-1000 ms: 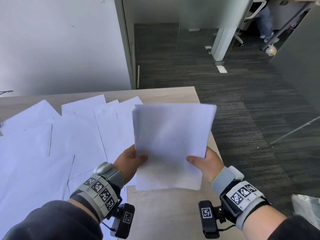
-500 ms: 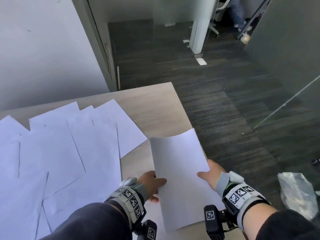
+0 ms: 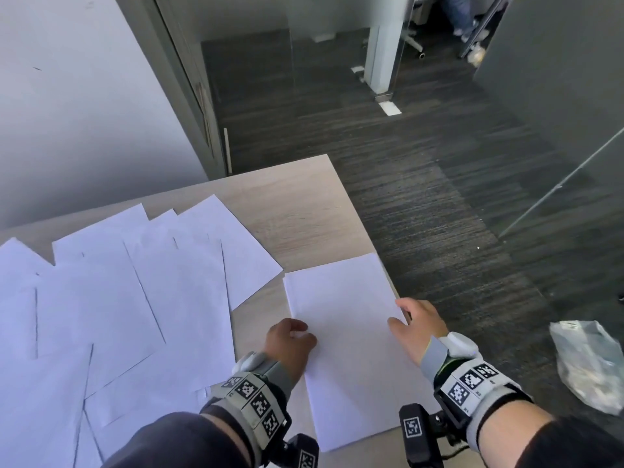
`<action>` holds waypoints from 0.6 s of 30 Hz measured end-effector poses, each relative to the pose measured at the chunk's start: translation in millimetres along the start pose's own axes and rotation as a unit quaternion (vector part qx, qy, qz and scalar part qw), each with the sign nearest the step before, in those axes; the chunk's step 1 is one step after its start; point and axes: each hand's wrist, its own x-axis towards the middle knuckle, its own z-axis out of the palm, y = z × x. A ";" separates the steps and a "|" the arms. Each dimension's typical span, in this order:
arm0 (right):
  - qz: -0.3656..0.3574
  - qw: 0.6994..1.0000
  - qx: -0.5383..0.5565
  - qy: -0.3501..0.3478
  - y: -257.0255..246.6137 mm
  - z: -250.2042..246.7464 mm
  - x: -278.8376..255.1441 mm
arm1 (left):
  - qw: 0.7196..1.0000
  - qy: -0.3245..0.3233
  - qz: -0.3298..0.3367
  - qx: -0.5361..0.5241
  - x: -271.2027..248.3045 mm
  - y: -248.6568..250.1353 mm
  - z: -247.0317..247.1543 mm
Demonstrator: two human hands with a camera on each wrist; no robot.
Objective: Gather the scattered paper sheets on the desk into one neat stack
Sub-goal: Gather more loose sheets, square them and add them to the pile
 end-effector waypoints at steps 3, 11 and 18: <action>-0.019 1.000 -0.017 -0.010 -3.7 1.4 -2.0 | 1.000 -0.006 0.003 0.001 -7.5 4.4 5.8; -0.045 0.993 -0.102 -0.045 -4.3 -5.9 -0.1 | 0.999 0.001 0.001 -0.032 -13.8 4.9 15.0; -0.035 0.993 -0.097 -0.053 -5.9 -9.3 2.3 | 0.998 -0.024 -0.001 -0.052 -10.1 1.0 7.0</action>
